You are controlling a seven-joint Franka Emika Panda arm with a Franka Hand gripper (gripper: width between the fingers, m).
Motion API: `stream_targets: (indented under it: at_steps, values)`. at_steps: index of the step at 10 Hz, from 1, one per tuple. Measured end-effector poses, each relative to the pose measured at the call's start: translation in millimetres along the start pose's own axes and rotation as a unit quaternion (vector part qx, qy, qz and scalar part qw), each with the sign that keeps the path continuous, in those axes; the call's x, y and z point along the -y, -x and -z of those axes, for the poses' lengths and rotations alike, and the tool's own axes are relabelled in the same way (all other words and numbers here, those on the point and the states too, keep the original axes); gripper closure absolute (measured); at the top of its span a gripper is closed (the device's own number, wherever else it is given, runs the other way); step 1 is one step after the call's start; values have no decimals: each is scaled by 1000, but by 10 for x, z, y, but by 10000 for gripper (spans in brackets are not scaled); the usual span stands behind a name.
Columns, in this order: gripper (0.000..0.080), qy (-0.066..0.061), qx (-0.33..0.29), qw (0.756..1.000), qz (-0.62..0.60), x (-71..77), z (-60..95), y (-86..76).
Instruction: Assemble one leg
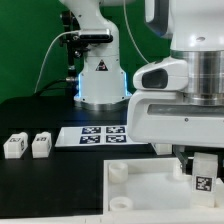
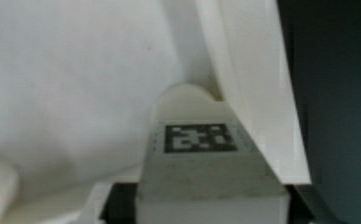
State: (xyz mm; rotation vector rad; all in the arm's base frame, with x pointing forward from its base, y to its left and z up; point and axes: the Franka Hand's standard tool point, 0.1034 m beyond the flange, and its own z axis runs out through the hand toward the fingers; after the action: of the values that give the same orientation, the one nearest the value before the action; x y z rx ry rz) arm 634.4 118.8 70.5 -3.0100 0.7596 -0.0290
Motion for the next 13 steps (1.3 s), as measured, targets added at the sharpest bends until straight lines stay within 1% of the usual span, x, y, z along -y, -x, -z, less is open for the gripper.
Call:
stream_targets:
  at_steps: [1,2,3,4,5,7,8,9,10,12,13]
  values:
    - [509,4,4,997,-75,-16,-1,-24]
    - [509,-1,5,985,-170,-15,-5,-21]
    - [509,-10,18,959,-284,-33,-5,-28]
    - [509,-24,37,920,-388,-47,-9,-20]
    - [509,-33,50,886,-461,-35,-17,-7]
    - [509,-27,54,816,-574,-6,-11,1]
    - [509,-25,56,790,-609,-1,-10,1]
    - [509,-23,56,770,-635,-5,-9,-4]
    - [509,-23,56,763,-643,-8,-5,-9]
    - [502,-23,56,770,-636,-9,-11,-5]
    - [300,-24,55,787,-614,-7,-16,0]
